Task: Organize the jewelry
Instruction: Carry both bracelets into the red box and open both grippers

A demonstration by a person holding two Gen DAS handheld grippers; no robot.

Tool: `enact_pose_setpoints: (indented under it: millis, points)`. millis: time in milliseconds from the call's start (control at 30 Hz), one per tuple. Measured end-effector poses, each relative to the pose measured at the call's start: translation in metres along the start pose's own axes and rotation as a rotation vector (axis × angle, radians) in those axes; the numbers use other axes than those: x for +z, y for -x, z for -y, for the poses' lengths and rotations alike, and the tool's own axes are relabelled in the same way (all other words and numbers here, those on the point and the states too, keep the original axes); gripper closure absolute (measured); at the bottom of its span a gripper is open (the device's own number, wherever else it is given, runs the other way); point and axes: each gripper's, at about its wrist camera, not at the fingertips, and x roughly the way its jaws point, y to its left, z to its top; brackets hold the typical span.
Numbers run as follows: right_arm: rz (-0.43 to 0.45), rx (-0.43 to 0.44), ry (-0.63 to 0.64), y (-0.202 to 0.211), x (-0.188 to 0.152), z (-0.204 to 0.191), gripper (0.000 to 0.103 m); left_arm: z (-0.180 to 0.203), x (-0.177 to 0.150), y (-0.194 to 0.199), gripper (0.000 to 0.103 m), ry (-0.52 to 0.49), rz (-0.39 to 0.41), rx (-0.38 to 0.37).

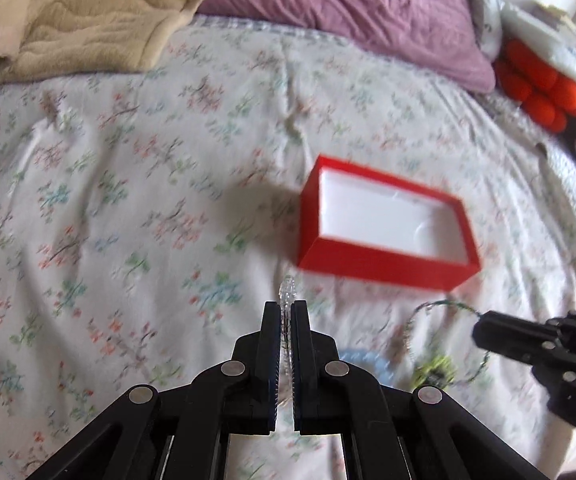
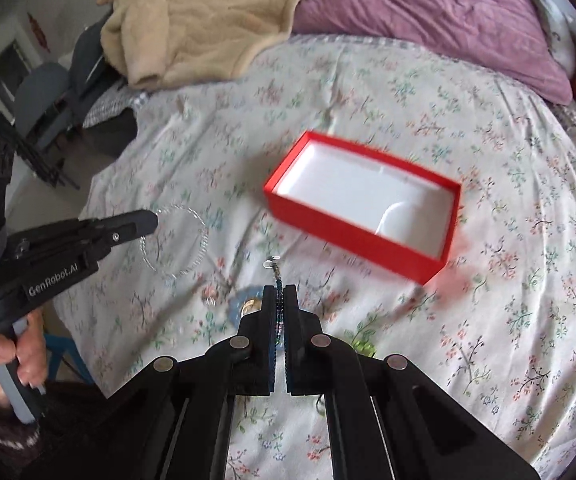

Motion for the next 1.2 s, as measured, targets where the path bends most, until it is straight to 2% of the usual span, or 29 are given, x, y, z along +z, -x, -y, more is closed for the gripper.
enact_pose_setpoints:
  millis: [167,400,567,633,867,967,1100,1200]
  points:
    - [0.043,-0.033,-0.037,0.005,0.013,0.009,0.1,0.021,0.02,-0.005,0.103,-0.008,0.035,-0.049]
    - [0.076,-0.069,-0.123,0.004,0.035,0.036,0.1,0.055,0.044,-0.027,0.103,-0.014,0.062,-0.166]
    - [0.093,-0.111,-0.157,-0.001,0.047,0.057,0.1,0.062,0.053,-0.053,0.103,0.017,0.064,-0.246]
    - [0.092,-0.128,-0.17,-0.005,0.047,0.066,0.1,0.06,0.055,-0.065,0.103,0.03,0.058,-0.254]
    - [0.08,-0.116,-0.189,-0.019,0.051,0.076,0.1,0.046,0.054,-0.097,0.103,0.051,0.004,-0.138]
    - [0.087,-0.091,-0.188,-0.021,0.054,0.072,0.1,0.044,0.053,-0.101,0.103,0.027,-0.004,-0.061]
    - [0.09,-0.037,-0.207,-0.03,0.057,0.071,0.1,0.045,0.051,-0.104,0.102,-0.013,-0.006,-0.014]
    - [0.083,-0.048,-0.22,-0.037,0.058,0.073,0.1,0.047,0.049,-0.106,0.102,-0.04,-0.005,0.017]
